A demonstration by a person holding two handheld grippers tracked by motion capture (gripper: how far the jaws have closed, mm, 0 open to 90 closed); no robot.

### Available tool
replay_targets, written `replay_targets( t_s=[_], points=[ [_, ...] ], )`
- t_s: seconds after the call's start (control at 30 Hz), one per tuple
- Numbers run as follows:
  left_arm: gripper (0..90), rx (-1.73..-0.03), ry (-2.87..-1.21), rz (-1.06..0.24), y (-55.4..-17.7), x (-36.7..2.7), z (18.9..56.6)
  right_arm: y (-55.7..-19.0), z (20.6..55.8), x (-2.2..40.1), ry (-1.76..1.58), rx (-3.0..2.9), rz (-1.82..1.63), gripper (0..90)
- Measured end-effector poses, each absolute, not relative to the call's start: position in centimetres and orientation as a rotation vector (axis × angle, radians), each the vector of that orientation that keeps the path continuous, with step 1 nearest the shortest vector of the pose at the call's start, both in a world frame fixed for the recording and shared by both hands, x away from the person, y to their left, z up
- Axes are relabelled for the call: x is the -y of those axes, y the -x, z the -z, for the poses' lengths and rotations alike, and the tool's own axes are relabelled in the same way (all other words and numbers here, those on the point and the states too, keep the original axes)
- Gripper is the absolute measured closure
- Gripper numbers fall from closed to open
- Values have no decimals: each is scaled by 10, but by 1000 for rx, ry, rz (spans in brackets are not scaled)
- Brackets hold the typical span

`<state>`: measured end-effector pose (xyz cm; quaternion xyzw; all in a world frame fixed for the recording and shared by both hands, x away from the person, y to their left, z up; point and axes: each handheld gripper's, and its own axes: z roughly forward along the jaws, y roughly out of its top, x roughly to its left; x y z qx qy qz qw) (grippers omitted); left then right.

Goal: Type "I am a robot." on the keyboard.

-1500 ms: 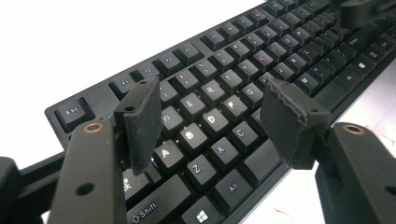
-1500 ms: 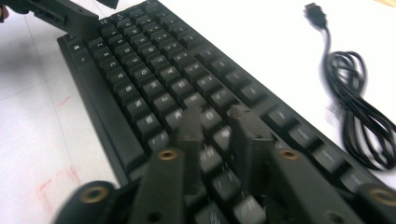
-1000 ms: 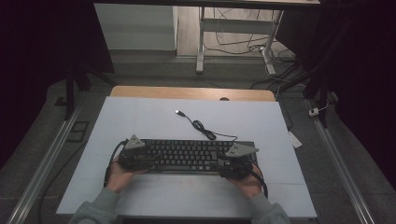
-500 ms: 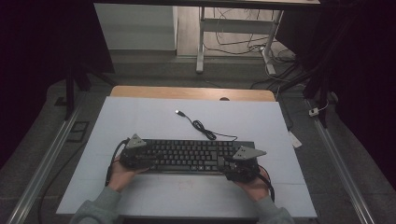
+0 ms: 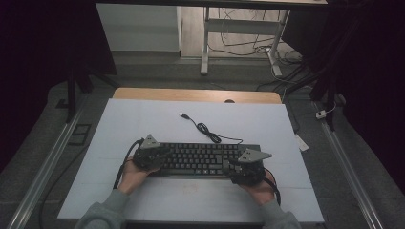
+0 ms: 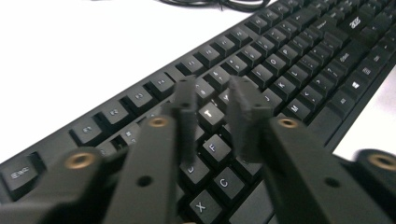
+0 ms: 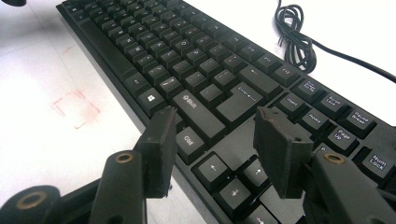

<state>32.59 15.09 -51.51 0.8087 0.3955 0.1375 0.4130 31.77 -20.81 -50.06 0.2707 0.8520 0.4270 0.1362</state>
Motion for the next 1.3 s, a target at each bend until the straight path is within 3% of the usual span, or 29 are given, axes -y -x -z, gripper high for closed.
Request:
replay_targets(
  t_s=[0.17,1.3],
  points=[
    [885,-991,-2036,-334,-328,-149,517,-318,501,208,-785,-2468,-1232,492],
    [886,-1035,-2079,-339,-337,-133,523,-315,501,209,-784,-2468,-1219,490]
  ],
)
